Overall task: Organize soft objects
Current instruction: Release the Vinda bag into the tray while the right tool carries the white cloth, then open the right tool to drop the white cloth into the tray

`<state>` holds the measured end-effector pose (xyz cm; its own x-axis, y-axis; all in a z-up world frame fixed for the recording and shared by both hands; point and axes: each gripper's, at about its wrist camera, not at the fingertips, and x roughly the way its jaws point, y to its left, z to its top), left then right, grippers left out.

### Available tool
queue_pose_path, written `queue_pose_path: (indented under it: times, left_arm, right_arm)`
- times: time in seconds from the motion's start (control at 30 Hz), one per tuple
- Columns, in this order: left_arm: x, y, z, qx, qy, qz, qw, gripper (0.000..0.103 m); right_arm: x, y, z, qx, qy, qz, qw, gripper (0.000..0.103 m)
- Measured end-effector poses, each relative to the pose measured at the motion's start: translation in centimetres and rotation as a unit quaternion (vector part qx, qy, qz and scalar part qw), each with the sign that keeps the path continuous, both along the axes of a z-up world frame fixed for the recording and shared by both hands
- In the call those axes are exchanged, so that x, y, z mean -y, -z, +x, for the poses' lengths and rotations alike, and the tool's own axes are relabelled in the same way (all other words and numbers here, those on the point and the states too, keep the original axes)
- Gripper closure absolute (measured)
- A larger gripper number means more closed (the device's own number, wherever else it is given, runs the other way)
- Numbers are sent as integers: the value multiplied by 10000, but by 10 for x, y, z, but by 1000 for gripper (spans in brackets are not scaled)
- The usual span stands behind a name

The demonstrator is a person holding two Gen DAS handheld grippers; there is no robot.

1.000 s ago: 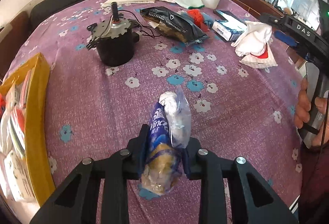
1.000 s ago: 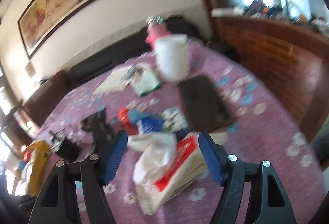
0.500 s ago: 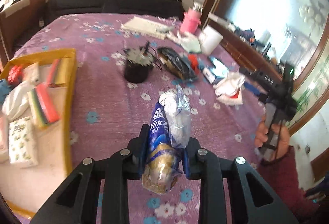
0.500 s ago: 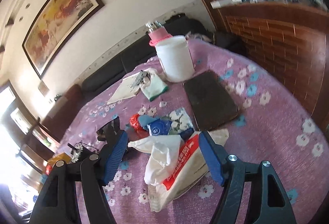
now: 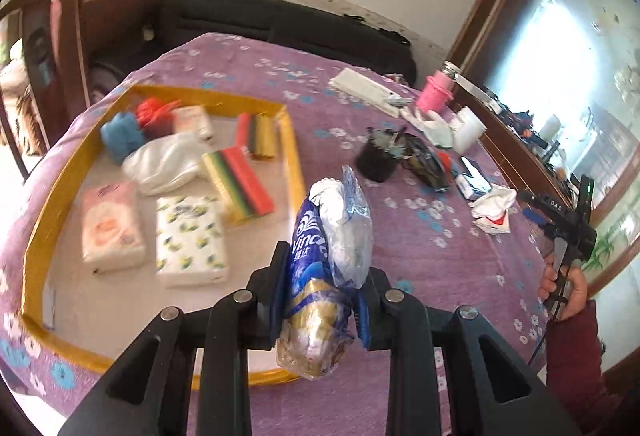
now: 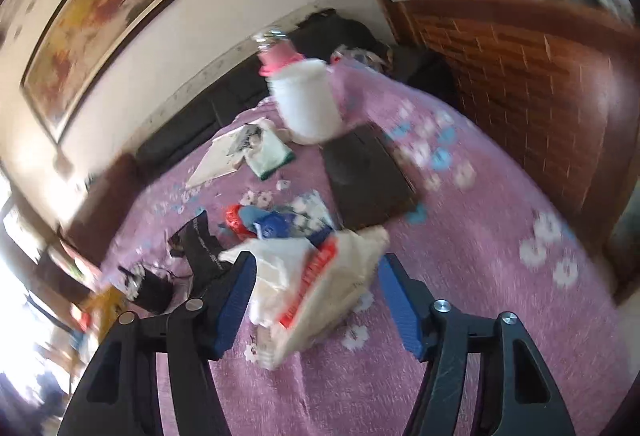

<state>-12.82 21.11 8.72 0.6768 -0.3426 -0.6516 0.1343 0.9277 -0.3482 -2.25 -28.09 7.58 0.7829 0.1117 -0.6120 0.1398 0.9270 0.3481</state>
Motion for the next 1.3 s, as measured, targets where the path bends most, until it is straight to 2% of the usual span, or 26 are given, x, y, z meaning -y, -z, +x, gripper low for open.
queue_pose_path:
  times: [0.13,0.17,0.2,0.23,0.27,0.33,0.5,0.77,0.83,0.93,1.07,1.13,1.23,1.3]
  left_arm:
    - [-18,0,-11,2,-187,-16,9998,76]
    - [-23,0,-13,-14,-252,-12,9997,76]
    - [-29,0,-15,-36,-334,-6,9994,76]
    - [-34,1,-16,-53,-389,5,9992,76]
    - [-40,2,-18,-76,-464,23,9989,76]
    - [-51,5,-20,-131,-590,49,9982,76]
    - [-70,19,-17,-354,-800,45,9962,76]
    - [-80,40,4,-844,-1015,269,9909,75]
    - [-85,47,12,-1016,-1133,376,9876,75]
    - [-96,50,23,-1071,-1383,575,9829,69]
    - [-107,49,40,-1100,-1322,553,9836,45]
    - [-107,48,40,-1124,-1320,506,9836,43]
    - [-107,38,26,-846,-1352,380,9865,41]
    - [-110,31,15,-613,-1405,225,9879,36]
  right_arm:
    - [-38,2,28,-334,-362,-931,9944,36]
    - [-44,6,35,-491,-339,-1152,9915,41]
    - [-49,12,42,-678,-339,-1335,9881,51]
    - [-49,16,46,-803,-341,-1380,9866,81]
    - [-49,21,47,-949,-317,-1392,9852,92]
    - [-44,20,42,-945,-233,-1287,9869,95]
    - [-46,-10,15,-497,-222,-1011,9934,95]
    - [-119,-75,-24,293,-1169,-913,9885,95]
    - [-148,-86,-30,411,-1524,-872,9836,95]
    - [-192,-95,-38,486,-2080,-819,9735,95]
    - [-254,-94,-42,421,-2753,-694,9579,94]
    - [-281,-86,-41,307,-3014,-604,9511,94]
    - [-321,-71,-40,75,-3428,-480,9381,94]
    - [-348,-59,-38,-118,-3708,-404,9278,94]
